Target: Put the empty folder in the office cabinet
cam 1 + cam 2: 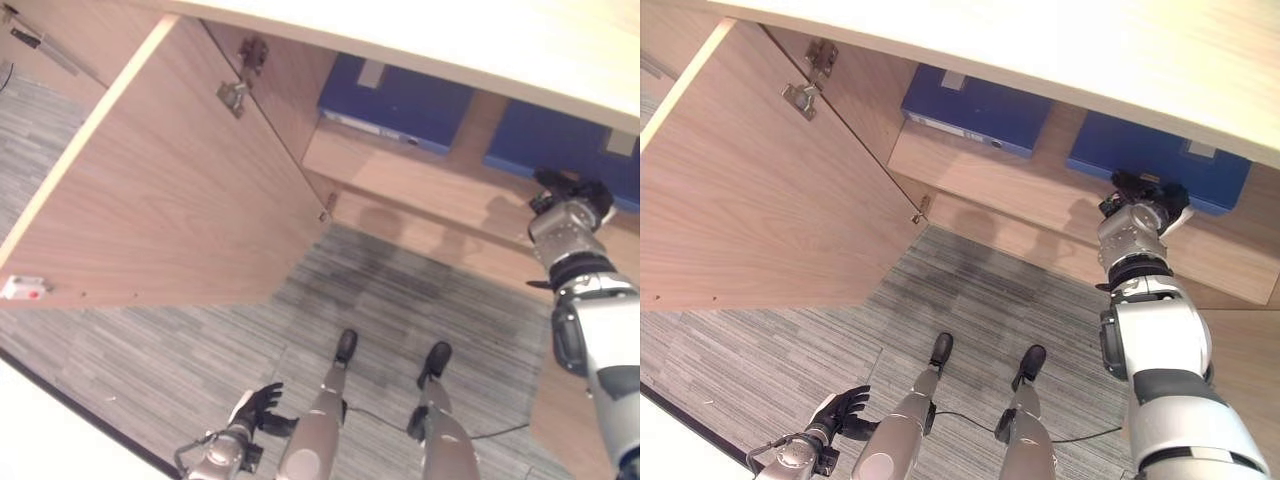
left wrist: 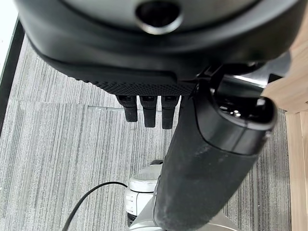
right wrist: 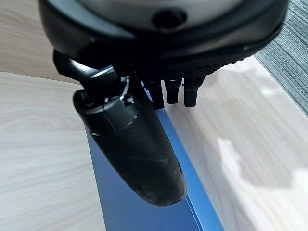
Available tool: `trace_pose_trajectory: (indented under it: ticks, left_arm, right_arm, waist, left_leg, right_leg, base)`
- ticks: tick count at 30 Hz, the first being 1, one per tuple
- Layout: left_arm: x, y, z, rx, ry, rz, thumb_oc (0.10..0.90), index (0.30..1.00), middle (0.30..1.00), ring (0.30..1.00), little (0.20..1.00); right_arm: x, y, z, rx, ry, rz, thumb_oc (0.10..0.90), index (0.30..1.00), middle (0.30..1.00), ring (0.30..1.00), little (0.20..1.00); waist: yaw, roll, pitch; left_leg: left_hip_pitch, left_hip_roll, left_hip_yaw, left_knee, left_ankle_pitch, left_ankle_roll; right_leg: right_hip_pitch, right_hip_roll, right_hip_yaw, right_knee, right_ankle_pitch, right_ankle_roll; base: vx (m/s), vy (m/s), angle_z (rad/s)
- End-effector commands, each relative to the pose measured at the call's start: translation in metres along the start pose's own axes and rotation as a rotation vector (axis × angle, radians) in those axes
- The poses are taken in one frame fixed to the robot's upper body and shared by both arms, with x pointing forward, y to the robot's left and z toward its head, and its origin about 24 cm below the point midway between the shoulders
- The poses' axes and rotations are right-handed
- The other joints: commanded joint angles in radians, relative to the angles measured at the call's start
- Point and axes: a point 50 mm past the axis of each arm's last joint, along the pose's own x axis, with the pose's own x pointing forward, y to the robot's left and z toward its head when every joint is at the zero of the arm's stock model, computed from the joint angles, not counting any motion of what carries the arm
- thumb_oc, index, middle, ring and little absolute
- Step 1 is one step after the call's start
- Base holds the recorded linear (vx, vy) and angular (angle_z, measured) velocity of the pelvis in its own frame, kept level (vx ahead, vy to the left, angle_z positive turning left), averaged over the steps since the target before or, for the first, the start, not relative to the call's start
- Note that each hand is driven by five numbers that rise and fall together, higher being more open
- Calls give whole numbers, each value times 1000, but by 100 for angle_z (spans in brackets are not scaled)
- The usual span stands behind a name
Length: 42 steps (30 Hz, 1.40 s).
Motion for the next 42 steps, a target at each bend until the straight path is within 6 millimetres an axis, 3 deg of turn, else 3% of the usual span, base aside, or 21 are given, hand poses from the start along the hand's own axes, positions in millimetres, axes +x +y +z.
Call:
trace_pose_trajectory:
  ticks: [1,3,4,5,7,8,9,12,13,14,15,18,24,28,29,30,34,35,37,42]
  left_arm:
    - [-8,15,-19,36,60,5,800,900,900,900,900]
    - [-7,17,-16,24,57,3,800,900,900,900,900]
    - [-7,17,-17,25,58,3,800,900,900,900,900]
    - [-6,15,-15,15,59,-1,800,900,900,900,900]
    - [-8,13,-22,6,86,2,800,900,900,900,900]
    - [-8,8,-27,-32,117,5,800,900,900,900,900]
    - [-9,9,-29,-32,123,6,800,900,900,900,900]
    - [-14,6,-43,-62,176,24,800,900,900,900,900]
    - [-16,8,-49,-65,200,30,800,900,900,900,900]
    - [-21,12,-59,-89,235,54,800,900,900,900,900]
    - [-22,12,-60,-89,236,54,800,900,900,900,900]
    - [-32,19,-78,-115,296,83,800,900,900,900,900]
    - [-45,21,-98,-166,354,118,800,900,900,900,900]
    - [-48,20,-102,-182,360,126,800,900,900,900,900]
    - [-47,20,-101,-184,347,131,800,900,900,900,900]
    - [-47,20,-101,-184,348,131,800,900,900,900,900]
    - [-40,19,-87,-203,265,143,800,900,900,900,900]
    - [-40,19,-87,-204,265,143,800,900,900,900,900]
    - [-38,19,-81,-197,225,143,800,900,900,900,900]
    - [-38,30,-74,-238,166,174,800,900,900,900,900]
  right_arm:
    - [-6,18,61,132,-241,215,800,900,900,900,900]
    - [-4,12,31,164,-149,206,800,900,900,900,900]
    - [-4,12,30,165,-147,205,800,900,900,900,900]
    - [-6,10,-4,172,-62,211,800,900,900,900,900]
    - [-19,8,-50,176,11,254,800,900,900,900,900]
    - [-36,0,-91,190,84,300,800,900,900,900,900]
    - [-38,-1,-94,188,88,299,800,900,900,900,900]
    - [-68,-24,-142,169,165,372,800,900,900,900,900]
    - [-77,-40,-156,162,195,381,800,900,900,900,900]
    - [-88,-71,-172,141,225,382,800,900,900,900,900]
    - [-88,-71,-172,141,226,381,800,900,900,900,900]
    - [-100,-118,-188,139,269,358,800,900,900,900,900]
    - [-123,-154,-199,44,320,424,800,900,900,900,900]
    - [-134,-161,-204,-95,339,520,800,900,900,900,900]
    - [-138,-166,-205,-239,323,591,800,900,900,900,900]
    - [-138,-166,-206,-240,323,591,800,900,900,900,900]
    - [-136,-162,-198,-722,142,818,800,900,900,900,900]
    - [-137,-162,-198,-724,140,818,800,900,900,900,900]
    - [-135,-157,-196,-968,23,911,800,900,900,900,900]
    - [-129,-161,-199,-1140,-16,940,800,900,900,900,900]
  waist:
    - [37,-19,-66]
    - [45,-36,-87]
    - [44,-37,-87]
    - [36,-47,-96]
    - [18,-65,-107]
    - [-2,-79,-115]
    - [-3,-81,-117]
    - [-33,-100,-135]
    - [-46,-105,-144]
    - [-65,-113,-163]
    - [-65,-113,-163]
    - [-98,-117,-204]
    - [-136,-126,-253]
    - [-144,-127,-264]
    - [-147,-127,-271]
    - [-147,-127,-270]
    - [-127,-123,-277]
    - [-129,-122,-276]
    - [-109,-118,-279]
    - [-59,-98,-267]
  left_leg:
    - [84,56,82,-10,-121,-50]
    - [109,61,81,-10,-129,-51]
    - [111,61,81,-10,-129,-51]
    - [129,66,87,-10,-133,-50]
    - [150,68,94,-10,-129,-44]
    - [179,75,106,-10,-137,-41]
    - [182,75,107,-10,-138,-41]
    - [231,84,123,-10,-149,-38]
    - [248,87,132,-10,-153,-38]
    - [279,91,145,-10,-160,-38]
    - [279,91,145,-10,-161,-38]
    - [332,95,169,-10,-174,-39]
    - [397,106,208,-10,-188,-41]
    - [422,111,219,-10,-193,-41]
    - [437,113,222,-10,-196,-41]
    - [438,114,222,-10,-197,-41]
    - [456,126,201,-10,-192,-45]
    - [458,127,200,-10,-193,-46]
    - [459,136,174,-10,-185,-51]
    - [430,147,119,-10,-146,-67]
  right_leg:
    - [59,-64,23,191,-222,100]
    - [98,-59,11,173,-219,103]
    - [100,-59,11,171,-218,103]
    - [123,-57,14,162,-214,105]
    - [147,-57,18,144,-197,108]
    - [167,-53,28,136,-193,107]
    - [171,-52,29,134,-193,107]
    - [206,-48,40,121,-188,107]
    - [221,-46,42,116,-188,107]
    - [245,-44,42,108,-186,109]
    - [246,-44,42,107,-185,109]
    - [289,-42,50,86,-181,113]
    - [334,-39,72,71,-176,118]
    - [350,-40,76,81,-183,118]
    - [362,-40,76,87,-189,118]
    - [363,-40,76,87,-190,118]
    - [393,-36,57,94,-213,115]
    - [395,-36,56,95,-214,114]
    - [422,-28,39,91,-229,109]
    - [450,-9,-3,72,-246,93]
  base:
    - [38,-2,2]
    - [46,-18,-2]
    - [65,1,0]
    - [35,31,3]
    - [49,51,-2]
    - [59,36,-9]
    - [66,29,-10]
    - [61,32,-14]
    - [100,49,-15]
    - [73,35,-9]
    - [59,48,-11]
    - [66,56,-13]
    - [55,49,-26]
    - [22,13,-18]
    - [21,-1,-12]
    - [0,0,0]
    - [7,-29,10]
    - [10,-41,20]
    - [8,-76,25]
    - [-56,-79,34]
